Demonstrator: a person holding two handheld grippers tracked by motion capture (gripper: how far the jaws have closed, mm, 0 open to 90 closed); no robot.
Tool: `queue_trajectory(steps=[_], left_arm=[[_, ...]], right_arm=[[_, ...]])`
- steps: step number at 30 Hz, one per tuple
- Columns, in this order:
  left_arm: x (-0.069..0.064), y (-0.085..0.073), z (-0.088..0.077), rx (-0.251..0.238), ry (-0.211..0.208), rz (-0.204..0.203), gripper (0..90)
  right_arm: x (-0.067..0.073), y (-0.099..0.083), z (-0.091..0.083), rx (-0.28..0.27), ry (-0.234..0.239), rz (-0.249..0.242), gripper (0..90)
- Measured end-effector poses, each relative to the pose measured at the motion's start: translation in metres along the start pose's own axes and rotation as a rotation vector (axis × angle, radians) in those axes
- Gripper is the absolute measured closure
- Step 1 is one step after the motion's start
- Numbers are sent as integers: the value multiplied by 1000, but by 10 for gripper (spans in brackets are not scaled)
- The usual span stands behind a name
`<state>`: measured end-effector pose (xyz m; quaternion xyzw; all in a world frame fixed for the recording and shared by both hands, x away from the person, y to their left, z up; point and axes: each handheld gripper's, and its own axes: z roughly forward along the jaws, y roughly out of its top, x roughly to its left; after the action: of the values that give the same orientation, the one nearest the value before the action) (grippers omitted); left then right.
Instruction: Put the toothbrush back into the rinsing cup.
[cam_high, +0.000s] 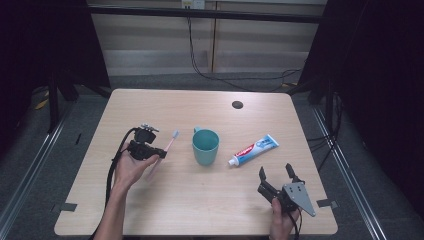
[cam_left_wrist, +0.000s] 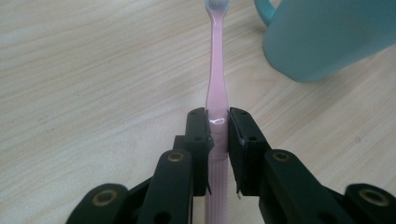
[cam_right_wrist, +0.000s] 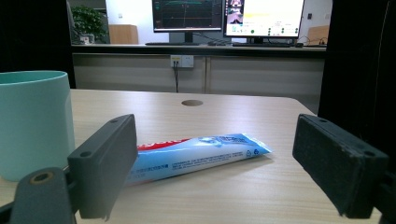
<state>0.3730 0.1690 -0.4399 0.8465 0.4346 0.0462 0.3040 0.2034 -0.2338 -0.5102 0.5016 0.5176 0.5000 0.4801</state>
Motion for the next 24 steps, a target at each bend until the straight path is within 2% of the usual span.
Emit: queue_trajectory(steps=[4,5,6,7,12,14,15,16,19,22,24], left_arm=[[0,-4,-3,-73,-10,-5,788],[0,-4,-3,-73,-10,-5,787],[-1,-4,-6,-103,-15,-21,787],[-1,-4,-6,-103,-15,-21,787],[-3,-6,-17,-202,-32,0,787],[-5,-7,-20,-248,-37,-4,787],[-5,-7,-20,-248,-37,-4,788],[-5,-8,-23,-283,-42,9,787],[-6,-9,-24,-298,-51,2,788],[-7,-10,-28,-349,-63,-3,787],[-8,-10,-29,-362,-65,3,787]], right_arm=[[0,0,0,-1,0,0,131],[0,0,0,0,-1,0,131],[0,0,0,0,0,0,131],[0,0,0,0,0,0,131],[0,0,0,0,-1,0,131],[0,0,0,0,-1,0,131],[0,0,0,0,-1,2,131],[0,0,0,0,-1,0,131],[0,0,0,0,-1,-1,131],[0,0,0,0,-1,0,131],[0,0,0,0,-1,0,131]])
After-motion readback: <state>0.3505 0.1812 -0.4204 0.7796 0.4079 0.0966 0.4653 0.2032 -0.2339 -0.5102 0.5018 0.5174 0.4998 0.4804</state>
